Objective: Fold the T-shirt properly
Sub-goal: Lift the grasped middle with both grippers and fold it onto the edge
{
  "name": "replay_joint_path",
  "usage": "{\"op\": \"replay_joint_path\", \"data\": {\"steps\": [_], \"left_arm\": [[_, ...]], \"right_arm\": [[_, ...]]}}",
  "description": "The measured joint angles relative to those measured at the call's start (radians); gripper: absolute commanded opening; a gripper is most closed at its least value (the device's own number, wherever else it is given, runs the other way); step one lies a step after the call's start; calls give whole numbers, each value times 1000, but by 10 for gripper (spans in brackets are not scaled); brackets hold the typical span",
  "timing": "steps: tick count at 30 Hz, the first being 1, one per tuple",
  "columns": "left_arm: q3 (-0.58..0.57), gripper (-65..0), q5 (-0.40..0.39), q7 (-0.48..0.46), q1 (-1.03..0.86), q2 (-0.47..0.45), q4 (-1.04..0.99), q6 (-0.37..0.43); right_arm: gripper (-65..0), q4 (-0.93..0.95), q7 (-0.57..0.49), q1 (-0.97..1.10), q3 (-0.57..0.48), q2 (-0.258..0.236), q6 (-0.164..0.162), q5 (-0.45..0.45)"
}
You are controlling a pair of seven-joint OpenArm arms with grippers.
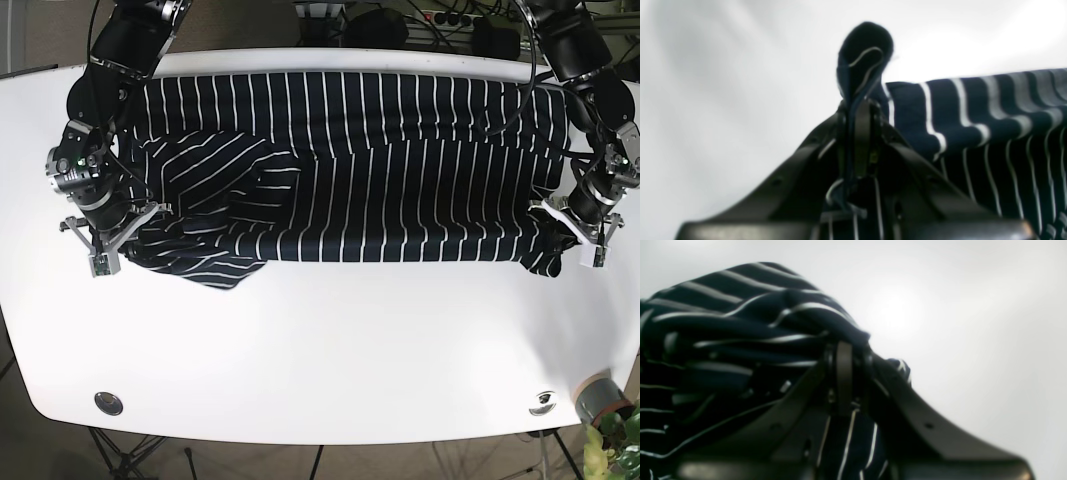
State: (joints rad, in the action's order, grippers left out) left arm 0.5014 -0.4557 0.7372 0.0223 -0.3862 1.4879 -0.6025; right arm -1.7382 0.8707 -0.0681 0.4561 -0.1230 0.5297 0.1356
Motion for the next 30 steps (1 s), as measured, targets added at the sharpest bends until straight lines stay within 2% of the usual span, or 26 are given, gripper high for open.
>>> {"op": "replay_joint_path", "data": {"steps": [5, 10, 13, 19, 26, 30], "left_arm": [[63, -650, -27, 26, -76, -3, 127, 0], [72, -650, -34, 48, -134, 3, 188, -1], [89, -650, -36, 49, -182, 6, 200, -2], [98, -650, -29, 55, -256, 2, 200, -1], [107, -650, -29, 52, -327, 3, 192, -1], [119, -650, -16, 55, -353, 2, 188, -28]], "right_arm": [[-628, -87, 29, 79, 30, 16, 13, 24], [-628, -165, 50, 145, 55, 26, 8, 32], [-628, -186, 52, 183, 92, 40, 9, 92], [-628, -196, 52, 266, 114, 39, 2, 128], [-628, -198, 55, 353, 116, 43, 2, 128], [-628, -198, 51, 373, 135, 69, 2, 128]]}}
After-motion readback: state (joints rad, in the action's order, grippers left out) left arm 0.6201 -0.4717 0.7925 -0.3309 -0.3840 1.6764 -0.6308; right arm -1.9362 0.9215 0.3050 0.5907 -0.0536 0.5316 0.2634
